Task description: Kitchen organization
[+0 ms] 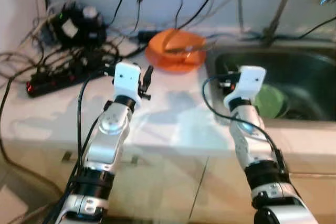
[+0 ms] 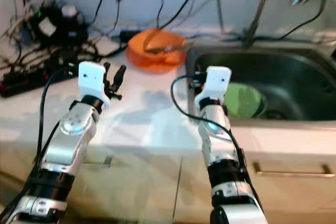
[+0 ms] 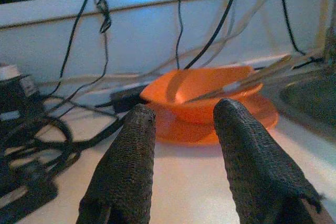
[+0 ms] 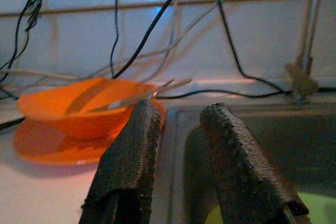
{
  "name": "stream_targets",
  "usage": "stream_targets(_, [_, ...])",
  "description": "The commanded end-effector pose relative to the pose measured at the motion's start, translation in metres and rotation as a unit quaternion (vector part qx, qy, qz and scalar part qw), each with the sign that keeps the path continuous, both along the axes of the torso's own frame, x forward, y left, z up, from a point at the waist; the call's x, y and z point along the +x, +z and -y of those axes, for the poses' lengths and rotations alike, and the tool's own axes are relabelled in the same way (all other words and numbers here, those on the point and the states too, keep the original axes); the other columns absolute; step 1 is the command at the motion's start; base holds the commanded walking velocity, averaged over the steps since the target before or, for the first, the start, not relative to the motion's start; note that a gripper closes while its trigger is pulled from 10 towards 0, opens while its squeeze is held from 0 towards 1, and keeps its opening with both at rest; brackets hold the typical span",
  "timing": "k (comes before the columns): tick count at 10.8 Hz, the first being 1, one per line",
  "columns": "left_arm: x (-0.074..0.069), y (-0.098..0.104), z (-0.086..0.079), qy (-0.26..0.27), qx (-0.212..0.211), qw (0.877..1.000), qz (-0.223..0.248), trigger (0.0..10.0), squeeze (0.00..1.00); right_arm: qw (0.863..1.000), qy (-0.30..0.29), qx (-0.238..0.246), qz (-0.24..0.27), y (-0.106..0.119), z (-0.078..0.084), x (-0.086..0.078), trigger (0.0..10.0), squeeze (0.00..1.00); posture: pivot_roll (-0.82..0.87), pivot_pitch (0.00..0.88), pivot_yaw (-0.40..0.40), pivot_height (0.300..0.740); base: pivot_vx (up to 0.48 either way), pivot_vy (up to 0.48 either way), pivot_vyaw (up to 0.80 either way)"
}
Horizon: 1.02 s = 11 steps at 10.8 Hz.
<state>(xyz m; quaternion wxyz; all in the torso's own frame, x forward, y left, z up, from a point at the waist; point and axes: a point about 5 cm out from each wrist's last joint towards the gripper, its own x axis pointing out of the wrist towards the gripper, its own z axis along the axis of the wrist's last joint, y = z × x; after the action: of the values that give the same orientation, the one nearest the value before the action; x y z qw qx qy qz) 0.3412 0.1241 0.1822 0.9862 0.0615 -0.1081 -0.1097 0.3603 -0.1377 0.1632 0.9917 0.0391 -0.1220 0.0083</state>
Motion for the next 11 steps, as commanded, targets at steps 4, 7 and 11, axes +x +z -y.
stream_targets(4, [0.0002, 0.0035, -0.0003, 0.000, 0.007, 1.000, 0.006, 10.0, 0.00, 1.000, 0.001, -0.002, 0.004, 0.0036, -0.0008, 0.0022, 10.0, 0.00, 0.20, 0.008, 0.033, 0.740, 0.361, 0.000, 0.00])
stream_targets(7, [-0.0010, 0.0044, -0.0003, -0.001, 0.003, 1.000, 0.009, 10.0, 0.00, 1.000, 0.001, -0.001, 0.004, 0.0032, -0.0007, 0.0019, 10.0, 0.00, 0.20, 0.012, 0.033, 0.740, 0.336, 0.000, 0.00])
stream_targets(11, [-0.0021, 0.0048, 0.0018, -0.009, 0.000, 1.000, 0.008, 10.0, 0.00, 1.000, 0.000, 0.000, 0.003, 0.0026, -0.0009, 0.0019, 10.0, 0.00, 0.20, 0.013, 0.033, 0.740, 0.000, 0.000, 0.00])
